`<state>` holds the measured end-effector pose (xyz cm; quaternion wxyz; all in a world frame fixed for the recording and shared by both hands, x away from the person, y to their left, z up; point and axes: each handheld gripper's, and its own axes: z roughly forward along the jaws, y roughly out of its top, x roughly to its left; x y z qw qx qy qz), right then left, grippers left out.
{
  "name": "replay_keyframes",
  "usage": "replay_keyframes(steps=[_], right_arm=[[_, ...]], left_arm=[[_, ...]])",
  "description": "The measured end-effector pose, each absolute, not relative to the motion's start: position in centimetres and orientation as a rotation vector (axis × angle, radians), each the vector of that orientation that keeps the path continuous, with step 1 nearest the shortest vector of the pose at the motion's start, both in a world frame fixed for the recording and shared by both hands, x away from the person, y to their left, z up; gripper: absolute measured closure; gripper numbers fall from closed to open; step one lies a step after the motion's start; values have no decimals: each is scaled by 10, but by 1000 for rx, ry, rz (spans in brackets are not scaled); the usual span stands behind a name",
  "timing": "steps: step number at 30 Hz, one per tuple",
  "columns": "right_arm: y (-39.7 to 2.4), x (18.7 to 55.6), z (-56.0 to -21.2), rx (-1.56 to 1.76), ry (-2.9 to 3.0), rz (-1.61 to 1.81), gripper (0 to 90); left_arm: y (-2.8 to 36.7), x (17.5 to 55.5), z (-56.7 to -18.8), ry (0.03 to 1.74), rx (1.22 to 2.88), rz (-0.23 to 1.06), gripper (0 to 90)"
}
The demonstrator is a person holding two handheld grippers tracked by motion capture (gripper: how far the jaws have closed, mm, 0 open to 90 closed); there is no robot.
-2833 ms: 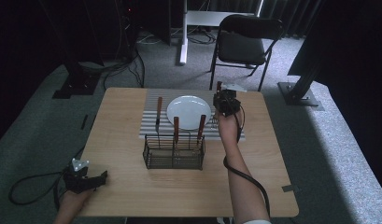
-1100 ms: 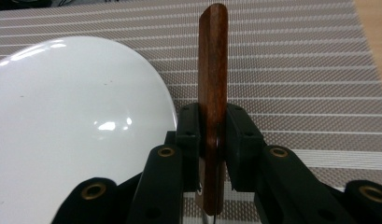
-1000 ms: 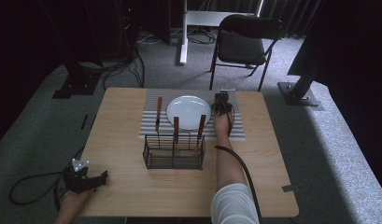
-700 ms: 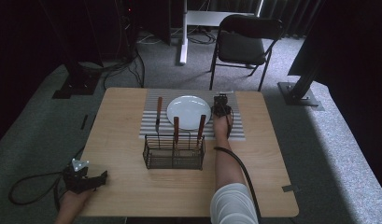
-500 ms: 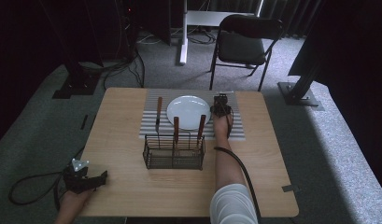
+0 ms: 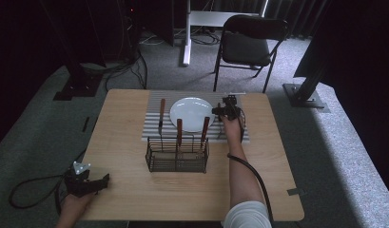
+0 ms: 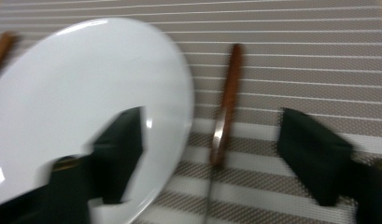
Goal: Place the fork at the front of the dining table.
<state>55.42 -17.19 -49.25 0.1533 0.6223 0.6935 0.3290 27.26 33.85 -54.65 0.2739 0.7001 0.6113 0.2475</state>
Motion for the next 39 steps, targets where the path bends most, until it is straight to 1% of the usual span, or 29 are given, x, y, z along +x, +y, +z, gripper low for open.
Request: replay_keyframes(steps=[1, 5, 12, 14, 15, 16, 18, 19, 20, 21, 22, 23, 25, 26, 29, 30, 33, 34, 35, 39], right_arm=[[-171, 551, -491, 1759, 1984, 940, 189], [-169, 541, -486, 1654, 2038, 1006, 162], [-176, 531, -486, 1698, 1978, 976, 187], [-178, 531, -488, 1778, 1969, 961, 139], [-181, 531, -490, 1800, 1998, 1030, 118], [-182, 531, -492, 1823, 2006, 1068, 119], [-180, 529, -495, 1827, 2024, 1022, 178], [-177, 529, -497, 1807, 2057, 967, 247], [-175, 527, -499, 1781, 2093, 915, 386], [-173, 525, -501, 1753, 2120, 870, 491], [-171, 523, -503, 1737, 2120, 821, 521], [-170, 521, -505, 1726, 2108, 786, 605], [-171, 518, -508, 1739, 2098, 786, 681], [-171, 517, -509, 1746, 2097, 790, 746], [-174, 515, -509, 1765, 2097, 807, 872], [-175, 514, -509, 1769, 2091, 797, 889], [-179, 514, -509, 1799, 2082, 831, 884], [-180, 514, -508, 1799, 2073, 819, 865], [-180, 513, -508, 1793, 2071, 814, 819], [-184, 512, -508, 1805, 2066, 823, 790]], left_arm=[[338, 273, -546, 1644, 1883, 666, 9], [338, 273, -546, 1644, 1883, 666, 9], [338, 272, -546, 1647, 1884, 666, 9], [338, 272, -546, 1647, 1884, 667, 9], [338, 272, -546, 1647, 1883, 667, 9], [338, 272, -546, 1646, 1882, 667, 9], [338, 272, -546, 1647, 1882, 667, 9], [338, 272, -546, 1647, 1882, 667, 9], [338, 272, -546, 1647, 1882, 667, 9], [338, 272, -546, 1648, 1884, 666, 9], [338, 272, -546, 1646, 1883, 667, 9], [338, 272, -546, 1648, 1884, 666, 9], [338, 272, -546, 1647, 1883, 666, 9], [338, 272, -546, 1648, 1884, 666, 9], [338, 272, -546, 1647, 1882, 667, 9], [338, 272, -546, 1647, 1882, 667, 9], [338, 272, -546, 1647, 1882, 667, 9], [338, 272, -546, 1646, 1882, 667, 9], [338, 272, -546, 1647, 1882, 667, 9], [338, 272, -546, 1648, 1883, 666, 9]])
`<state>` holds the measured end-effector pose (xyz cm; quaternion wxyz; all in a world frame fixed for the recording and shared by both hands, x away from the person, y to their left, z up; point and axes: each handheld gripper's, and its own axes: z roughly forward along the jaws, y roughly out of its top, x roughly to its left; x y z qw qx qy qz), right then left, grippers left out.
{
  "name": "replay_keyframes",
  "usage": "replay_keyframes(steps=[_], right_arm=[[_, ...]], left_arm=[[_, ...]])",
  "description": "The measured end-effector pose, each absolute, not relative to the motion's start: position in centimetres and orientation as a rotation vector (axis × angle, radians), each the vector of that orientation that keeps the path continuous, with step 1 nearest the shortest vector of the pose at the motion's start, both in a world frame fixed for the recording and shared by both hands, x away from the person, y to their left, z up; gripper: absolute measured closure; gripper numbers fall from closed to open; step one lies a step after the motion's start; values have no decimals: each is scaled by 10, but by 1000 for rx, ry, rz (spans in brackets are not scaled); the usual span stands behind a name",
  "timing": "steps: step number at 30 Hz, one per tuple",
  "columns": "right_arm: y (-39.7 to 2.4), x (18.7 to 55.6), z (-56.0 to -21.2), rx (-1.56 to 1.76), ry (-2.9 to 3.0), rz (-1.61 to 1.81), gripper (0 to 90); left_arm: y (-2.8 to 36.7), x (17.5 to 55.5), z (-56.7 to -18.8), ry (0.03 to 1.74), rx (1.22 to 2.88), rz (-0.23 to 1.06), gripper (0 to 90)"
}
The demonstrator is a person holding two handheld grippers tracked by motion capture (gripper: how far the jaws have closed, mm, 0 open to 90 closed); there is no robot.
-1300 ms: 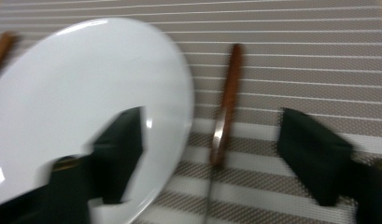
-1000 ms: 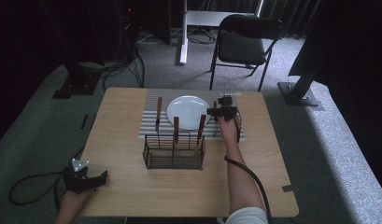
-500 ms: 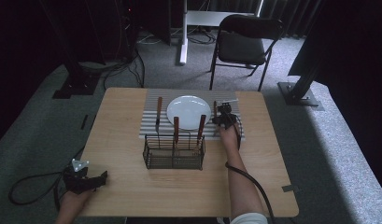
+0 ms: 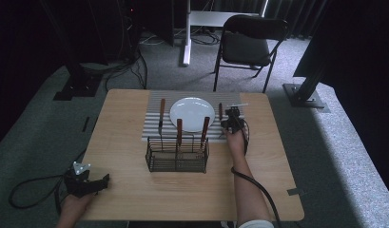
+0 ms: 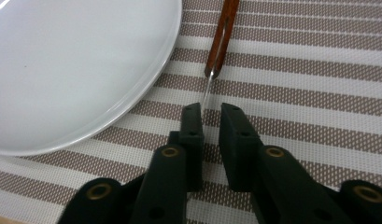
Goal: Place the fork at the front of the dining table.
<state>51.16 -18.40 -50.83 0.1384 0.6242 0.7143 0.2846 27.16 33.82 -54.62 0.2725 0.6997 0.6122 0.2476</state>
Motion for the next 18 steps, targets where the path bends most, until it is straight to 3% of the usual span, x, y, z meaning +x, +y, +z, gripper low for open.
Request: replay_keyframes(steps=[11, 13, 18], right_arm=[[-195, 501, -511, 1810, 2053, 865, 737], [-197, 498, -510, 1800, 2048, 891, 658], [-201, 491, -508, 1737, 2043, 992, 315]], left_arm=[[338, 272, -546, 1647, 1882, 667, 9], [338, 272, -546, 1647, 1882, 667, 9], [338, 272, -546, 1647, 1882, 667, 9]])
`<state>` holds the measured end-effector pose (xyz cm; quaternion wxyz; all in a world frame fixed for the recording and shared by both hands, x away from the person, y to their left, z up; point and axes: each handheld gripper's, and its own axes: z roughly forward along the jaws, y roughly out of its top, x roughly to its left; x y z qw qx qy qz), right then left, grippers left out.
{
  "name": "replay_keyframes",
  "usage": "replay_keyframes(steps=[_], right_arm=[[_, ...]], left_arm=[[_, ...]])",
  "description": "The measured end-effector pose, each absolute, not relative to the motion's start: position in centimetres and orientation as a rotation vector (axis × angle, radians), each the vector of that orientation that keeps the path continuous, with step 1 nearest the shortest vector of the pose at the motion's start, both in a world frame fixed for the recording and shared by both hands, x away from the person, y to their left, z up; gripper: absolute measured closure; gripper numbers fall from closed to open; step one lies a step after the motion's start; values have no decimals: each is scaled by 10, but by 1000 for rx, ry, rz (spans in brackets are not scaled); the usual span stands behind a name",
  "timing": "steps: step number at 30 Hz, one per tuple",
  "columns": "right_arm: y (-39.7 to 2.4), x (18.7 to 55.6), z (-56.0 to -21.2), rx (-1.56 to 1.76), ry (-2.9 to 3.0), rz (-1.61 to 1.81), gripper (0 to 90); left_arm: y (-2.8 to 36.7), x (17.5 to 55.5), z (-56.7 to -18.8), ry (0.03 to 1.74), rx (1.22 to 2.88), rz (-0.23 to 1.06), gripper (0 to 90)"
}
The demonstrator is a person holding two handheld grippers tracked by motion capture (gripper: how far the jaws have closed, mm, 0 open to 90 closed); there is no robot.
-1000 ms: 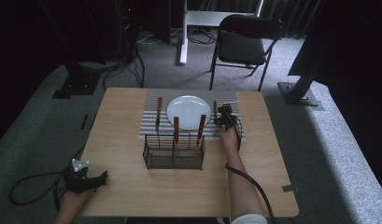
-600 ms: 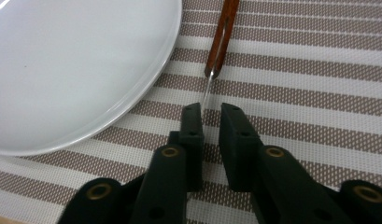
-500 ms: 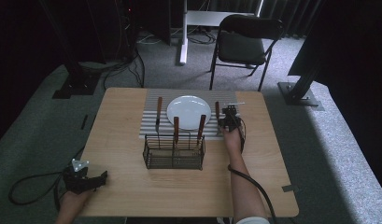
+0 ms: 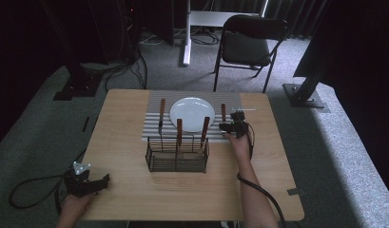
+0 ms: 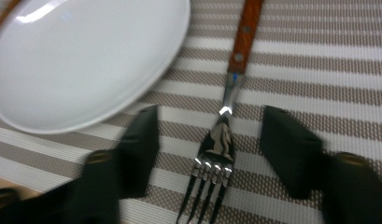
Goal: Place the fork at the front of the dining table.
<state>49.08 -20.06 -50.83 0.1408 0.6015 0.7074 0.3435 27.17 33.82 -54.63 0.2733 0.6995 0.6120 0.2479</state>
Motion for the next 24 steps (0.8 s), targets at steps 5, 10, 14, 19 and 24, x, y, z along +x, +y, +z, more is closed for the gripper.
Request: replay_keyframes(steps=[5, 10, 14, 19, 24], right_arm=[[-199, 481, -511, 1603, 2136, 995, 186], [-203, 471, -517, 1572, 2145, 1037, 175], [-206, 461, -517, 1547, 2130, 1046, 174], [-211, 447, -518, 1508, 2117, 1048, 169], [-218, 434, -522, 1487, 2112, 1041, 169]], left_arm=[[338, 272, -546, 1647, 1881, 667, 8], [338, 272, -546, 1647, 1882, 667, 9], [338, 272, -546, 1647, 1882, 667, 9], [338, 272, -546, 1647, 1882, 667, 9], [338, 272, -546, 1646, 1882, 667, 9]])
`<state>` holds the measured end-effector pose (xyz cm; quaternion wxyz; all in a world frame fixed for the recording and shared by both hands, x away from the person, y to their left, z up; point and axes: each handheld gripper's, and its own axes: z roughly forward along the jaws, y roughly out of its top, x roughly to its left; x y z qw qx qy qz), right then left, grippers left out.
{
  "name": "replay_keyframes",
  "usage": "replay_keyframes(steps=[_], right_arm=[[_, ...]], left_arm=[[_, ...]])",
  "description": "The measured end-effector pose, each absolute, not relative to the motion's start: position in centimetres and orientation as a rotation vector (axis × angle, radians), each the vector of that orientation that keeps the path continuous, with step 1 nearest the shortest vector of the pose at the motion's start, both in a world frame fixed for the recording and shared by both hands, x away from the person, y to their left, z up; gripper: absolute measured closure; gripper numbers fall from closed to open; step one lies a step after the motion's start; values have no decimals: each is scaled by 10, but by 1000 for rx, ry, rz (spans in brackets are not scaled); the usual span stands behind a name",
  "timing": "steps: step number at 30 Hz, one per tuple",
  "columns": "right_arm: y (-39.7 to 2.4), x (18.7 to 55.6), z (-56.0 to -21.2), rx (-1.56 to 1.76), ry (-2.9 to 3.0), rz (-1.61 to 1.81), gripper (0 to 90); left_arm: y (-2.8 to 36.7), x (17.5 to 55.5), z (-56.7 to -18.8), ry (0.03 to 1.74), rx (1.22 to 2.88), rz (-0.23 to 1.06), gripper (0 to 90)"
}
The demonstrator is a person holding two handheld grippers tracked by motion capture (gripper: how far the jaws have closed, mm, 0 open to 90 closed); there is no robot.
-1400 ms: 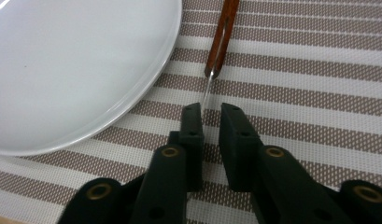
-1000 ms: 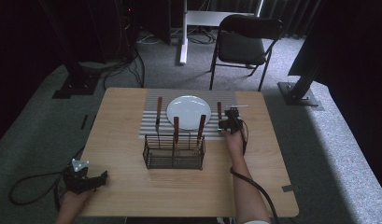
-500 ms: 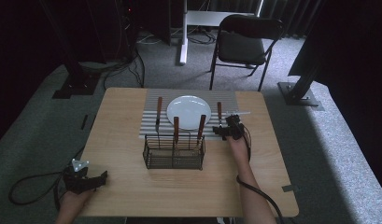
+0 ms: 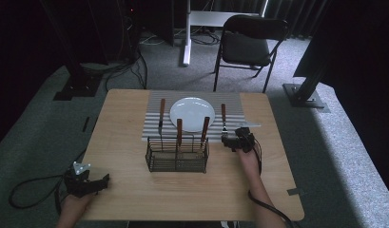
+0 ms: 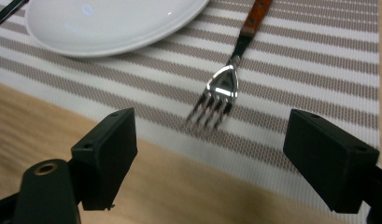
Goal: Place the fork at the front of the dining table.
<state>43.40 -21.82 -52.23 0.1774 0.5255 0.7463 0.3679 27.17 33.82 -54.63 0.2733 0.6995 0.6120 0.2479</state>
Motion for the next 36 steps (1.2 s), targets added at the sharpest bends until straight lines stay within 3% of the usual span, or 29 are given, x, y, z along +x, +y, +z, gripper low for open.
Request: replay_keyframes(steps=[36], right_arm=[[-272, 319, -546, 1474, 2033, 954, 150]], left_arm=[[338, 272, -546, 1647, 1881, 667, 9]])
